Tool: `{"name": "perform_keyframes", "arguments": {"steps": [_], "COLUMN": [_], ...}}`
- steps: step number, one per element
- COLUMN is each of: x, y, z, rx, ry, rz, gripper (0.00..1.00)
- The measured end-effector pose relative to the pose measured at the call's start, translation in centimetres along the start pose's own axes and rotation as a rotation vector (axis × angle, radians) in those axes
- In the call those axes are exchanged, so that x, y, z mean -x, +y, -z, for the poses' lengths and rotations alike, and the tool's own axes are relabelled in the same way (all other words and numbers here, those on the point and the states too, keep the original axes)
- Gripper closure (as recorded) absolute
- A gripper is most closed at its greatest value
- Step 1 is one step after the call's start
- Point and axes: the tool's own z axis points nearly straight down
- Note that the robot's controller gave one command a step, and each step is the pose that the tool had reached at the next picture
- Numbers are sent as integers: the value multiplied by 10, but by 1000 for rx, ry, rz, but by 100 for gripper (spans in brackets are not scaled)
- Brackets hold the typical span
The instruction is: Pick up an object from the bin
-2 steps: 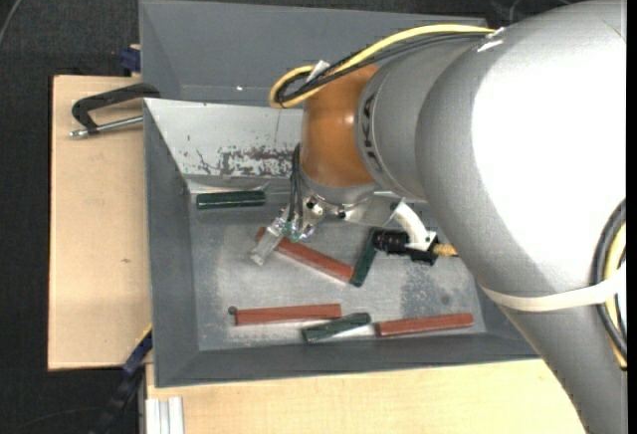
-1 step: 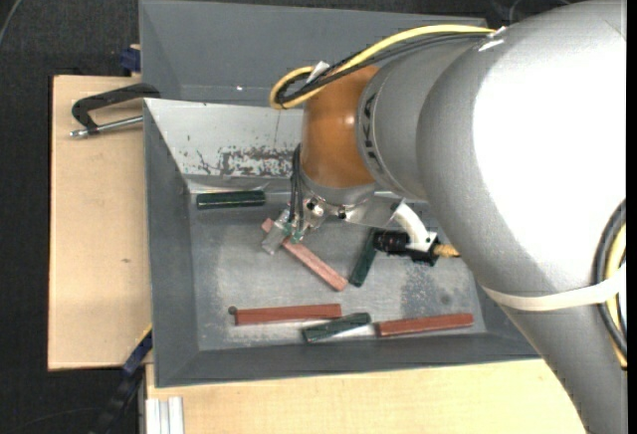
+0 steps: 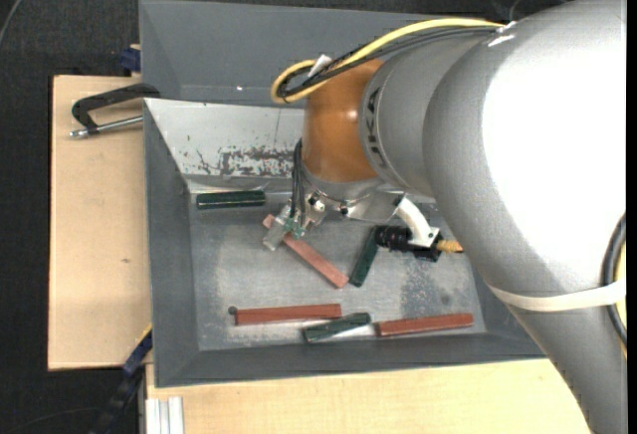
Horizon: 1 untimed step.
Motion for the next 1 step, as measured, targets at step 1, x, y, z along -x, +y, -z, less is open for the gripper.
{"name": "perform_keyframes", "arguments": {"steps": [1], "x": [1], "y": [2], "z": [37], "rx": [3], "ry": [-1], "rz": [2], "gripper": [100]}}
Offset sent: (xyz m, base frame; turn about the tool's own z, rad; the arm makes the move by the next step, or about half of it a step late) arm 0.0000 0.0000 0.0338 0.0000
